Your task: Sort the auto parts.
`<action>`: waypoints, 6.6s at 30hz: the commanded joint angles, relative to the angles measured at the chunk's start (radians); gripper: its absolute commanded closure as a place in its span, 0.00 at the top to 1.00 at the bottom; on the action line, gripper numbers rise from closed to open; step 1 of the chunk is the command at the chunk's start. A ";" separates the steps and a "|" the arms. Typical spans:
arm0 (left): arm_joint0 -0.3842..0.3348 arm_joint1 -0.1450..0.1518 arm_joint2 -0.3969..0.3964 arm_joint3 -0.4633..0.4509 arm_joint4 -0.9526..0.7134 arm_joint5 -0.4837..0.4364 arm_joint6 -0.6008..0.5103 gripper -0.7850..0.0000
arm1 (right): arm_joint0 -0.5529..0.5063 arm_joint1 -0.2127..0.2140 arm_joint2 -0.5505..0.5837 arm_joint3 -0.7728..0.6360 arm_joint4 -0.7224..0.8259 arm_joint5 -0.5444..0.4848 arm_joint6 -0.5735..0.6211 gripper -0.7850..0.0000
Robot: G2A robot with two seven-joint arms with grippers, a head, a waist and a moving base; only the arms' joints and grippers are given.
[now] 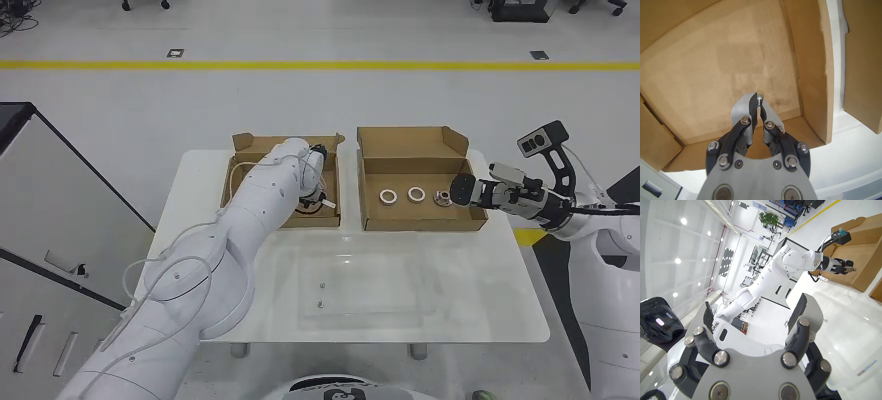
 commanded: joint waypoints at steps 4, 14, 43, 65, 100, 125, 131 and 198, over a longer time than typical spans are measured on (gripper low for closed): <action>-0.002 -0.006 -0.011 0.018 -0.005 -0.006 0.004 0.48 | 0.000 0.000 0.000 0.000 0.000 0.000 0.000 1.00; -0.015 -0.004 -0.042 0.044 -0.023 -0.034 0.044 1.00 | 0.000 0.000 0.000 0.000 0.000 0.000 0.000 1.00; -0.006 0.160 -0.190 -0.140 -0.075 -0.461 0.186 1.00 | 0.000 0.000 0.000 0.000 0.000 0.000 0.000 1.00; 0.618 0.472 -0.590 -1.411 0.167 -0.243 -0.260 1.00 | 0.000 0.000 0.000 0.000 0.000 0.000 0.000 1.00; 0.402 0.451 -0.192 -1.436 0.179 -0.292 -0.540 1.00 | 0.000 0.000 0.000 0.000 0.000 0.000 0.000 1.00; 0.246 0.521 0.040 -1.449 0.111 -0.407 -0.482 1.00 | 0.000 0.000 0.000 0.000 0.000 0.000 0.000 1.00; 0.243 0.523 0.043 -1.450 0.117 -0.405 -0.483 1.00 | 0.000 0.000 0.000 0.000 0.000 0.000 0.000 1.00; 0.194 0.455 0.241 -1.225 0.070 -0.419 -0.470 0.42 | 0.000 0.000 0.000 0.000 0.000 0.000 0.000 1.00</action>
